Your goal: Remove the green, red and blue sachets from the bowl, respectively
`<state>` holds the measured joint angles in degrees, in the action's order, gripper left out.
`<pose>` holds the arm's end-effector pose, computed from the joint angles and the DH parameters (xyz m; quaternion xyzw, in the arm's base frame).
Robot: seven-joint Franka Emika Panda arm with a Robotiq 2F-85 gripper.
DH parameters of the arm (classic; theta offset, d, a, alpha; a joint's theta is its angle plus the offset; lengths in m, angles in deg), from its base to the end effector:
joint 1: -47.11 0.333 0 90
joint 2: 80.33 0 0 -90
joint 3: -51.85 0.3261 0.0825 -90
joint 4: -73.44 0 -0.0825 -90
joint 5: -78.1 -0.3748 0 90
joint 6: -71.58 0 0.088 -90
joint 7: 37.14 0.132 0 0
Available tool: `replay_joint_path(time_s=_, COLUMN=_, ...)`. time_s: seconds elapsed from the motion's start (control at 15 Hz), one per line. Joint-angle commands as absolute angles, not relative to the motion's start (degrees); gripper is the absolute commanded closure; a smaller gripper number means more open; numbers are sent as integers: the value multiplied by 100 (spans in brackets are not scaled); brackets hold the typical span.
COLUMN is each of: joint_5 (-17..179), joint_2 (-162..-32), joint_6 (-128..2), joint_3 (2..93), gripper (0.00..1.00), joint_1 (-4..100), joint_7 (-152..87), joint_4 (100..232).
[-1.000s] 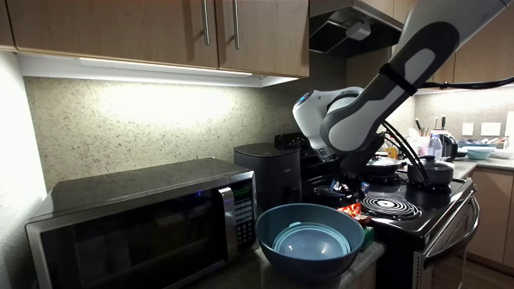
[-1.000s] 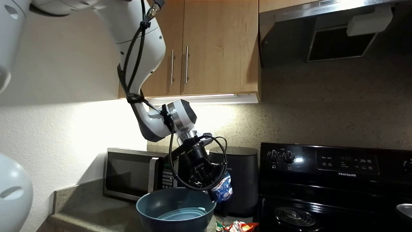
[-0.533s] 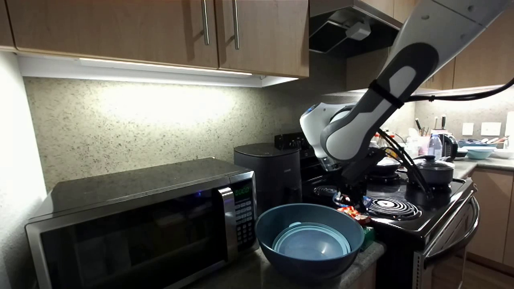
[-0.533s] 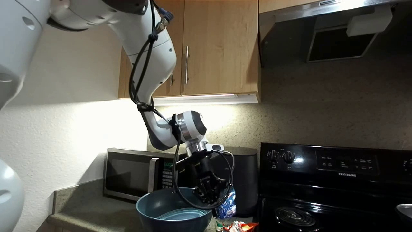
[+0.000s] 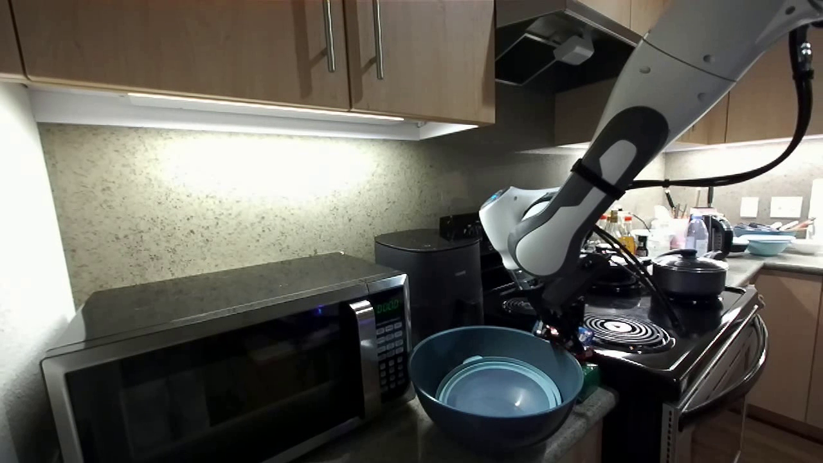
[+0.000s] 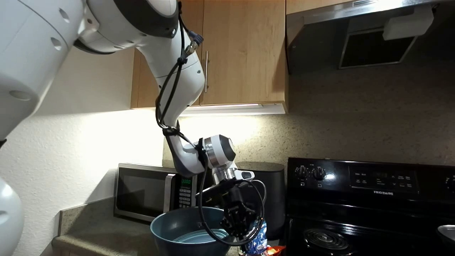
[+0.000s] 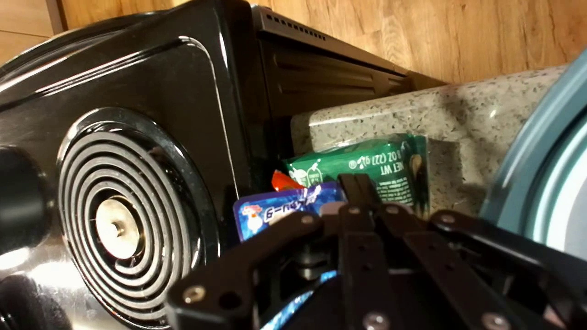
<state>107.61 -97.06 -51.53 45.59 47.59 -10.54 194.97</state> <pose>0.5349 -0.0851 0.2537 0.9636 -0.1069 -0.0890 0.2284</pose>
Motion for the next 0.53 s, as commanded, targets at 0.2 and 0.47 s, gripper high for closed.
replay_joint_path(time_s=0.2, joint_5=10600, joint_2=-9991, joint_6=-5236, joint_3=4444, gripper=100, joint_1=4747, joint_7=-1111, joint_4=19144)
replay_joint_path(time_s=0.47, joint_5=10323, joint_2=-10102, joint_6=-5349, joint_3=4443, gripper=100, joint_1=4693, joint_7=-1219, joint_4=18964)
